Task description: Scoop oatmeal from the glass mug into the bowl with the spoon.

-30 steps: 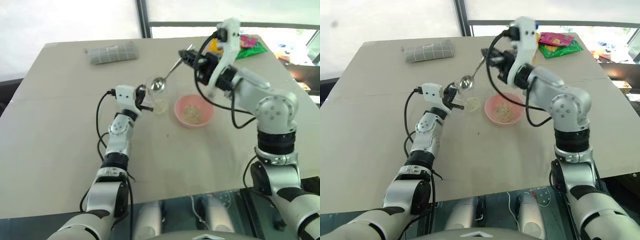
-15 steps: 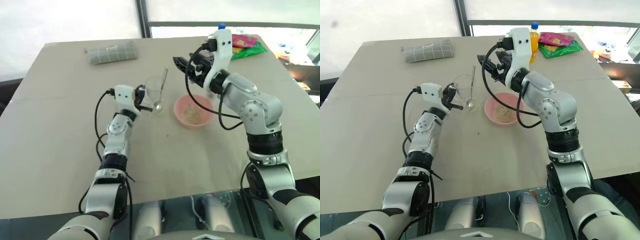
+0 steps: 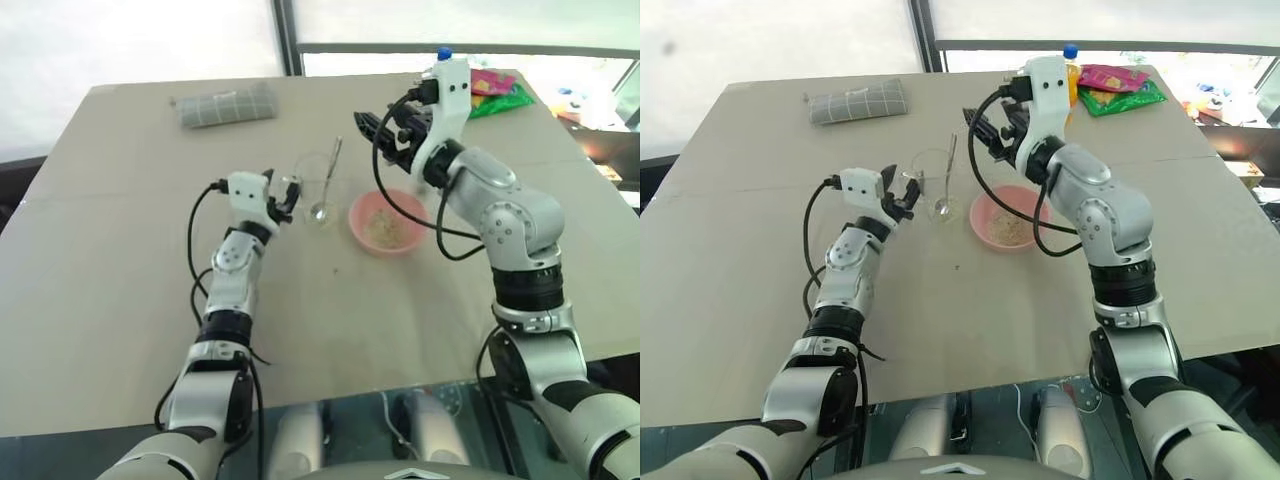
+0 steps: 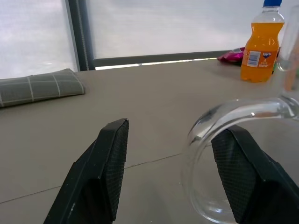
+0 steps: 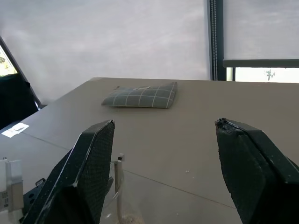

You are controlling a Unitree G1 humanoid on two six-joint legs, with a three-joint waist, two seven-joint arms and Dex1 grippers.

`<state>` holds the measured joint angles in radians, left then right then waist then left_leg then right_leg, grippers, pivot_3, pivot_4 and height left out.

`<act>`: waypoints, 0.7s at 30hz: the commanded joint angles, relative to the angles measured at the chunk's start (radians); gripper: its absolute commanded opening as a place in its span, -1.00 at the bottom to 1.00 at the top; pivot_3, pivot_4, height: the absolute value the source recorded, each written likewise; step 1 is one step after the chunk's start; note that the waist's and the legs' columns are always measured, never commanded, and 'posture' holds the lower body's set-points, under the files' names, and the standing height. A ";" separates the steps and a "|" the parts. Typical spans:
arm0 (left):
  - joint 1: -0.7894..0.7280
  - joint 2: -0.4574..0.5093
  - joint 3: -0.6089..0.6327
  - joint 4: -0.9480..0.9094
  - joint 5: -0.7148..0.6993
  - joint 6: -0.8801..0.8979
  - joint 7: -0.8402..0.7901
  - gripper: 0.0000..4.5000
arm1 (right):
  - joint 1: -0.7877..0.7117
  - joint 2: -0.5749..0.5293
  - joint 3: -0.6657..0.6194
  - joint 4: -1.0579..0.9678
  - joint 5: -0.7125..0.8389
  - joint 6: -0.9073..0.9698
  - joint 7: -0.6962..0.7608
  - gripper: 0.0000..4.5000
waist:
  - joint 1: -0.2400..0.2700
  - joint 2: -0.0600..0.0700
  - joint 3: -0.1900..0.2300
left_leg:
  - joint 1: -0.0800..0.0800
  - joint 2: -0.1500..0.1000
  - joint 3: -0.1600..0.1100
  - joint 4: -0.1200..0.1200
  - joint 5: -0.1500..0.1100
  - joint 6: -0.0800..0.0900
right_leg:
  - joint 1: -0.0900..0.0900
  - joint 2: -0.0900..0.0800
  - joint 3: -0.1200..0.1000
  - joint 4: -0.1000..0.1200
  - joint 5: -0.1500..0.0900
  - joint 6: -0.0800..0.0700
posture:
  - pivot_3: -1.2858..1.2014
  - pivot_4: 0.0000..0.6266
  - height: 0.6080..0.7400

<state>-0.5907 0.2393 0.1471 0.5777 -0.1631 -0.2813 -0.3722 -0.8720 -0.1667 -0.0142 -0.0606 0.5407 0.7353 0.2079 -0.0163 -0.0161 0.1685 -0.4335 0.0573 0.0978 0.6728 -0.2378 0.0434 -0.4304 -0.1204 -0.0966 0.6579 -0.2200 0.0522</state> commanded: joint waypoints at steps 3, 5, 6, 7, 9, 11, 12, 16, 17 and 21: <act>0.111 -0.003 -0.021 -0.218 -0.038 0.059 -0.045 0.27 | 0.002 -0.024 -0.078 -0.058 0.035 -0.030 0.045 0.54 | 0.000 0.000 0.000 | 0.000 0.000 0.000 0.000 0.000 0.000 | 0.000 0.000 0.000 0.000 0.000 0.000 | 0.03 -0.52 0.66; 0.159 0.001 -0.022 -0.294 -0.044 0.094 -0.041 0.27 | 0.019 -0.045 -0.098 -0.057 0.035 -0.035 0.062 0.54 | 0.000 0.000 0.000 | 0.000 0.000 0.000 0.000 0.000 0.000 | 0.000 0.000 0.000 0.000 0.000 0.000 | 0.03 -0.52 0.66; 0.181 0.004 -0.021 -0.331 -0.046 0.110 -0.039 0.27 | 0.031 -0.058 -0.106 -0.055 0.032 -0.039 0.070 0.54 | 0.001 0.000 0.000 | 0.000 0.000 0.000 0.000 0.000 0.000 | 0.000 0.000 0.000 0.000 0.000 0.000 | 0.03 -0.52 0.66; 0.207 0.008 -0.021 -0.376 -0.050 0.129 -0.037 0.27 | 0.052 -0.078 -0.111 -0.057 0.020 -0.045 0.079 0.54 | 0.002 0.000 0.000 | 0.000 0.000 0.000 0.000 0.000 0.000 | 0.000 0.000 0.000 0.000 0.000 0.000 | 0.03 -0.52 0.66; 0.262 0.022 -0.025 -0.476 -0.064 0.179 -0.050 0.27 | 0.103 -0.130 -0.107 -0.064 -0.017 -0.063 0.100 0.54 | 0.004 0.000 0.000 | 0.000 0.000 0.000 0.000 0.000 0.000 | 0.000 0.000 0.000 0.000 0.000 0.000 | 0.03 -0.52 0.66; 0.333 0.046 -0.021 -0.585 -0.069 0.229 -0.054 0.27 | 0.176 -0.171 -0.122 -0.095 -0.023 -0.077 0.119 0.54 | 0.003 0.000 0.000 | 0.000 0.000 0.000 0.000 0.000 0.000 | 0.000 0.000 0.000 0.000 0.000 0.000 | 0.03 -0.52 0.66; 0.379 0.057 -0.011 -0.649 -0.081 0.262 -0.051 0.27 | 0.225 -0.189 -0.138 -0.119 -0.015 -0.078 0.129 0.54 | 0.003 0.000 0.000 | 0.000 0.000 0.000 0.000 0.000 0.000 | 0.000 0.000 0.000 -0.001 0.000 0.000 | 0.03 -0.52 0.66; 0.587 0.091 0.015 -0.887 -0.165 0.402 -0.058 0.27 | 0.456 -0.303 -0.138 -0.237 -0.038 -0.109 0.234 0.54 | 0.003 0.000 0.000 | 0.000 0.000 0.000 -0.001 0.000 0.000 | 0.000 0.000 0.000 -0.001 0.000 0.000 | 0.03 -0.52 0.66; 0.639 0.100 0.020 -0.940 -0.178 0.425 -0.062 0.27 | 0.520 -0.336 -0.133 -0.263 -0.048 -0.125 0.269 0.54 | 0.003 0.000 0.000 | 0.000 0.001 0.000 -0.002 -0.001 0.000 | 0.000 0.000 0.000 -0.002 0.000 0.000 | 0.03 -0.52 0.66; 0.836 0.106 0.052 -1.078 -0.210 0.477 -0.044 0.39 | 0.762 -0.405 -0.162 -0.331 -0.008 -0.137 0.376 0.54 | 0.004 0.001 0.000 | 0.002 0.001 -0.003 -0.002 -0.003 0.004 | 0.001 -0.001 0.001 -0.002 -0.001 0.000 | 0.03 -0.52 0.66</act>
<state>0.2067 0.3403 0.1803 -0.4082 -0.3560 0.1890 -0.4197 -0.1581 -0.5452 -0.1463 -0.3149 0.5136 0.6364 0.5239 -0.0122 -0.0156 0.1689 -0.4315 0.0578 0.0930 0.6714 -0.2408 0.0478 -0.4298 -0.1209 -0.0955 0.6563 -0.2209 0.0524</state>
